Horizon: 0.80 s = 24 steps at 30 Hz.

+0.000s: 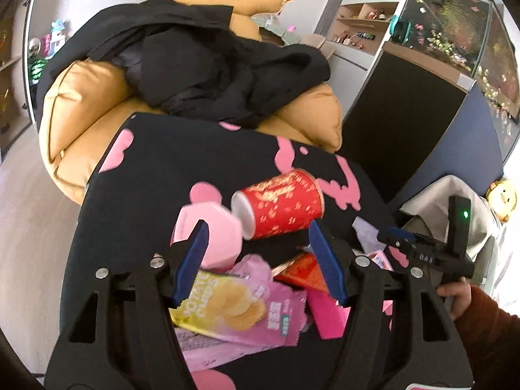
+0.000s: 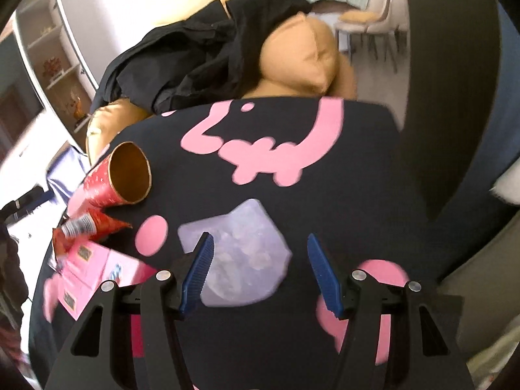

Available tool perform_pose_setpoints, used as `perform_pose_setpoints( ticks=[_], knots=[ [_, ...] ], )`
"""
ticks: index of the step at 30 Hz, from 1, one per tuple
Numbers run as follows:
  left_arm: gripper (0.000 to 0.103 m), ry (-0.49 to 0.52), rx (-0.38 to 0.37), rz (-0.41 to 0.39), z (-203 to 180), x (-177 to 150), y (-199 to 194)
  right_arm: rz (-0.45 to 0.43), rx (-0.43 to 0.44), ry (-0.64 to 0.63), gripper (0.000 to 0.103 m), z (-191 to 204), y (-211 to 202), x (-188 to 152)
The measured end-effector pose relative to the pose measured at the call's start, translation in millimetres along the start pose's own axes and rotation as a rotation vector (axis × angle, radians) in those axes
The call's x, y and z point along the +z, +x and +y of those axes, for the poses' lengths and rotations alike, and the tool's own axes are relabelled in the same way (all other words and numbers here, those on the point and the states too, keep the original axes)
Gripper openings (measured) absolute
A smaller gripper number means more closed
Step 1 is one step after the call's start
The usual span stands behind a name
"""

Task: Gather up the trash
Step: 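Grasp the yellow chip bag with the left tool while the right tool grasps the clear plastic tray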

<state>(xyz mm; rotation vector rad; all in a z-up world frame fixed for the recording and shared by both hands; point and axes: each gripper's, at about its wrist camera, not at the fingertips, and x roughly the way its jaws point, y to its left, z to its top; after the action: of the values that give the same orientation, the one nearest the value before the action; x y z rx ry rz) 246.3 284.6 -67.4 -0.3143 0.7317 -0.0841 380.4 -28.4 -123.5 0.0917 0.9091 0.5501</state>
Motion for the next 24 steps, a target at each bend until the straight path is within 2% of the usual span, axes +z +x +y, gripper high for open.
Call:
perform_pose_setpoints(
  ticks=[3,4,5,11,15,16,17,19,20,24],
  knots=[
    [0.061,-0.014,0.018,0.024,6,-7,1,0.035,-0.015,-0.045,0.057,14,14,-1],
    [0.061,-0.018,0.027,0.024,8,-9,0,0.024,-0.038,-0.074,0.057,19,15,-1],
    [0.061,-0.023,0.037,0.022,10,-11,-1,0.021,-0.024,-0.082,0.057,20,15,-1],
    [0.061,-0.069,0.069,0.03,27,-19,-2,0.038,-0.016,-0.069,0.057,17,15,-4],
    [0.061,-0.092,0.065,0.035,31,-24,-1,0.054,-0.018,-0.102,0.057,19,13,-6],
    [0.061,-0.095,0.065,0.033,31,-25,-1,0.054,-0.028,-0.106,0.048,19,12,-7],
    [0.061,-0.1,0.068,0.029,32,-27,-3,0.051,-0.059,-0.113,0.027,19,11,-8],
    [0.061,-0.111,0.076,0.027,33,-29,-5,0.065,-0.054,-0.124,0.011,20,8,-9],
    [0.061,-0.119,0.081,0.026,34,-29,-6,0.051,-0.054,-0.117,0.006,21,2,-10],
    [0.061,-0.164,0.106,0.017,45,-31,-15,-0.012,-0.067,-0.102,0.006,23,-25,-12]
  ],
)
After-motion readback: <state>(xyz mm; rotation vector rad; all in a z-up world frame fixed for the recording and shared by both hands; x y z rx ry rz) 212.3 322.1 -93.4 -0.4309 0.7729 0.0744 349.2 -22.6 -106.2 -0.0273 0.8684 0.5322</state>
